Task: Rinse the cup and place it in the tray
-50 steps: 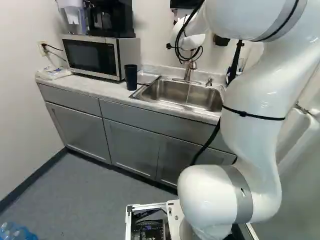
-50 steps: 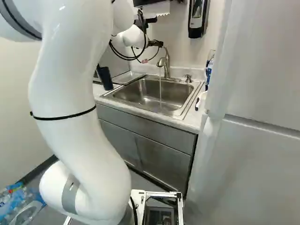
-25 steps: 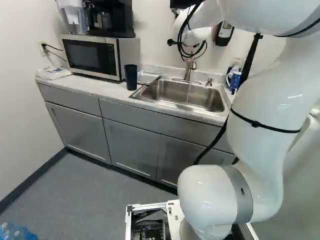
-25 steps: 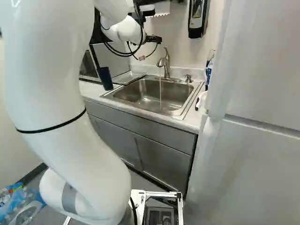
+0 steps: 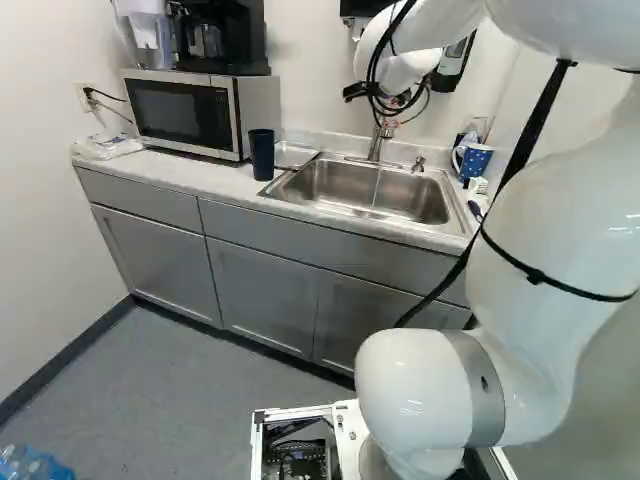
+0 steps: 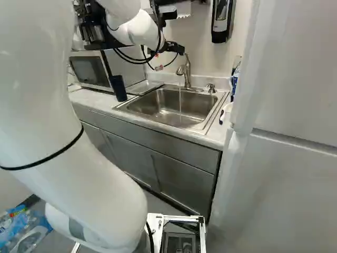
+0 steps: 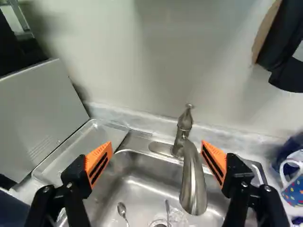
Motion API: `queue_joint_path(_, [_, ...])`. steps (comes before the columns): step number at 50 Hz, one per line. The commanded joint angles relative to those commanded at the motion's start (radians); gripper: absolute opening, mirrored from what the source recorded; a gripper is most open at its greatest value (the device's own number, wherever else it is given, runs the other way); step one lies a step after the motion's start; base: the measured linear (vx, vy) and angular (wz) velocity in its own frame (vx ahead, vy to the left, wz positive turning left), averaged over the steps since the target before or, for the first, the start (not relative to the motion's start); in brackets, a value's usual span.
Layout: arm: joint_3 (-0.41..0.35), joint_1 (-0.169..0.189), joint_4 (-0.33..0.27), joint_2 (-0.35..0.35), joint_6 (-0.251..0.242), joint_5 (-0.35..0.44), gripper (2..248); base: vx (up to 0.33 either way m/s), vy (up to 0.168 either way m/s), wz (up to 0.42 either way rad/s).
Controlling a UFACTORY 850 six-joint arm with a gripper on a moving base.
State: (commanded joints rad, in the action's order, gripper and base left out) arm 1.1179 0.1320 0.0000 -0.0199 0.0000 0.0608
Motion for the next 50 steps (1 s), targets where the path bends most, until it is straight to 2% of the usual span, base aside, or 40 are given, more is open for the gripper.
queue_joint_path(15, [-0.058, 0.023, 0.0, -0.06, 0.0, -0.136, 247, 0.0, 0.0, 0.0])
queue_joint_path(42, [-0.066, 0.024, 0.0, -0.068, 0.0, -0.419, 247, 0.0, 0.0, 0.0])
queue_joint_path(50, [-0.066, 0.024, 0.0, -0.068, 0.0, -0.428, 247, 0.0, 0.0, 0.0])
